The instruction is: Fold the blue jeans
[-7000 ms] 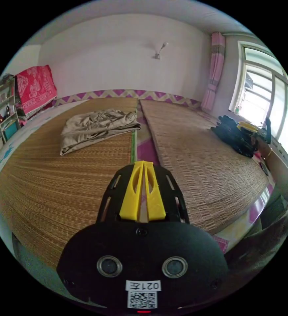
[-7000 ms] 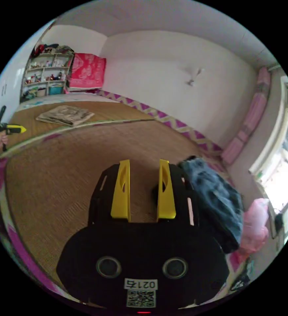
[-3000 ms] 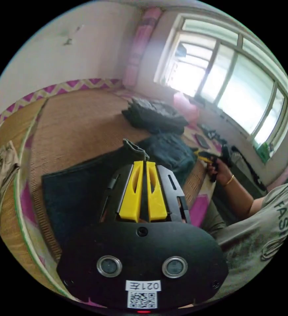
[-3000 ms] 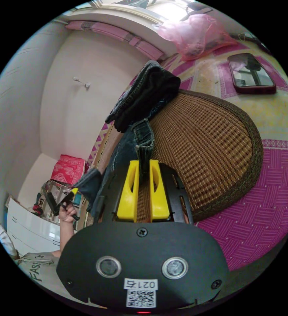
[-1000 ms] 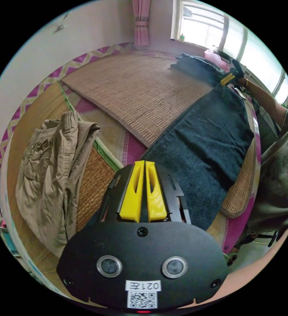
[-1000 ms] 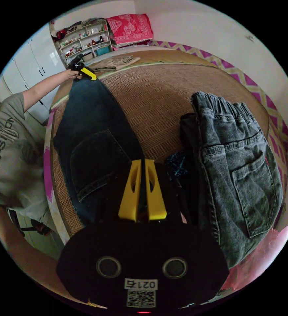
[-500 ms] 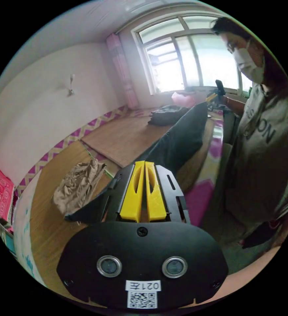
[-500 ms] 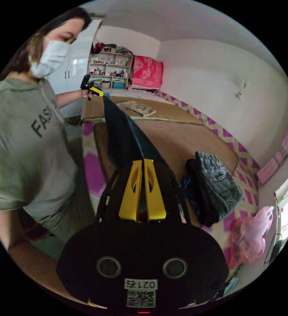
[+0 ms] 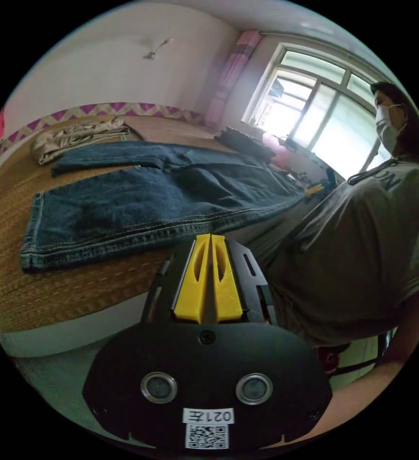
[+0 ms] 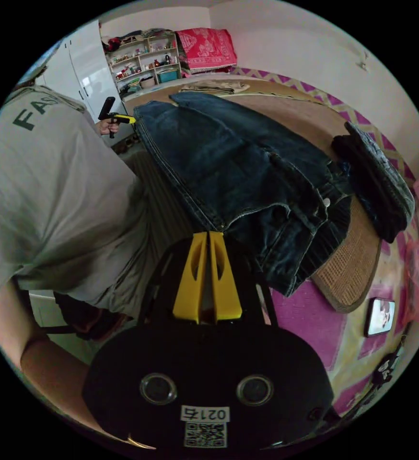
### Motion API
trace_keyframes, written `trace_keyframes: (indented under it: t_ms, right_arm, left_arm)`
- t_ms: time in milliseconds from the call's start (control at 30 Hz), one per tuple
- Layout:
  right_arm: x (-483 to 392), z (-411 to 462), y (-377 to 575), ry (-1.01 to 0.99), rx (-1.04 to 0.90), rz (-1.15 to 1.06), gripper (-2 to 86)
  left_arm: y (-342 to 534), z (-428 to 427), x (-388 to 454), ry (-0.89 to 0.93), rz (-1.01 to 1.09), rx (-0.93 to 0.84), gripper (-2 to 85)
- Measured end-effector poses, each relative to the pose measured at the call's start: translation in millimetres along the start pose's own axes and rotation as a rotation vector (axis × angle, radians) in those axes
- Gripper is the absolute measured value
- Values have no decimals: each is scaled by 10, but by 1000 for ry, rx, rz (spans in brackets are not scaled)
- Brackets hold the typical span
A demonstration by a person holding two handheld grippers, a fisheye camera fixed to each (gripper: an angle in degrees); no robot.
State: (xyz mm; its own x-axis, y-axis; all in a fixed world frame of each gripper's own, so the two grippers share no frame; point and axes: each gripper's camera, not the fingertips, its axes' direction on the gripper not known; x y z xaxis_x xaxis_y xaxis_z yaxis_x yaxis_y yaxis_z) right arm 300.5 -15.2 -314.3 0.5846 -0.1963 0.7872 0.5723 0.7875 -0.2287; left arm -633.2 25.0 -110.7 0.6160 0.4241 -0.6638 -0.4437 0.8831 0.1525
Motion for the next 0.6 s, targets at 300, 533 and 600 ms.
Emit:
trace_keyframes:
  t_ms: [300, 533, 600]
  right_arm:
    - [1257, -670, -114, 176, 345, 298, 89]
    - [2373, -462, -578, 247, 282, 527, 111]
    - [2798, -468, -789, 238, 218, 559, 117]
  left_arm:
    - [-694, -105, -477, -185, -36, 60, -6]
    - [-1401, 462, -1036, -158, -87, -104, 27]
    - [-1664, 648, -1210, -119, -99, -171, 47]
